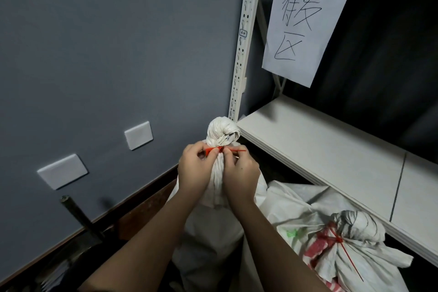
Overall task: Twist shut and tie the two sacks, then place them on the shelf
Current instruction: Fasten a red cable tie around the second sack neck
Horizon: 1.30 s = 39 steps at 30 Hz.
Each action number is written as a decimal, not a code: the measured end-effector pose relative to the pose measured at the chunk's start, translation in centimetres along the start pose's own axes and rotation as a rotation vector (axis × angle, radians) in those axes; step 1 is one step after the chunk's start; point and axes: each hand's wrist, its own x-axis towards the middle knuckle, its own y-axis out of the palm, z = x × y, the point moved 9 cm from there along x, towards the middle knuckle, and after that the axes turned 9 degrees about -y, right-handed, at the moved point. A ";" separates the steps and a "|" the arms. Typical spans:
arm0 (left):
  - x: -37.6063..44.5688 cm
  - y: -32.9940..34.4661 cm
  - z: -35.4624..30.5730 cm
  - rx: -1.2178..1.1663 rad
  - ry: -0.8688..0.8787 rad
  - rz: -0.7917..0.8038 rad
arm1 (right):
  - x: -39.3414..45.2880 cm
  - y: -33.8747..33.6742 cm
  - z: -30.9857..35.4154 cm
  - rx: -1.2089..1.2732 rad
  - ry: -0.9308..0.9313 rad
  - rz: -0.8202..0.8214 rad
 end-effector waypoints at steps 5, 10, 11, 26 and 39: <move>0.3 -0.3 0.3 -0.085 -0.065 0.054 | 0.0 -0.3 0.0 0.025 0.041 0.013; -0.2 -0.5 0.2 -0.148 -0.090 0.026 | 0.0 -0.4 -0.1 0.055 0.066 -0.007; -0.1 -0.5 0.2 -0.150 -0.095 0.024 | -0.1 -0.5 -0.1 0.053 0.067 -0.008; -0.7 0.3 0.2 -0.051 -0.101 -0.011 | -0.5 0.1 0.5 -0.058 -0.051 -0.014; -0.1 1.1 0.3 -0.083 -0.042 0.092 | -0.5 -0.1 -0.5 -0.085 0.035 -0.010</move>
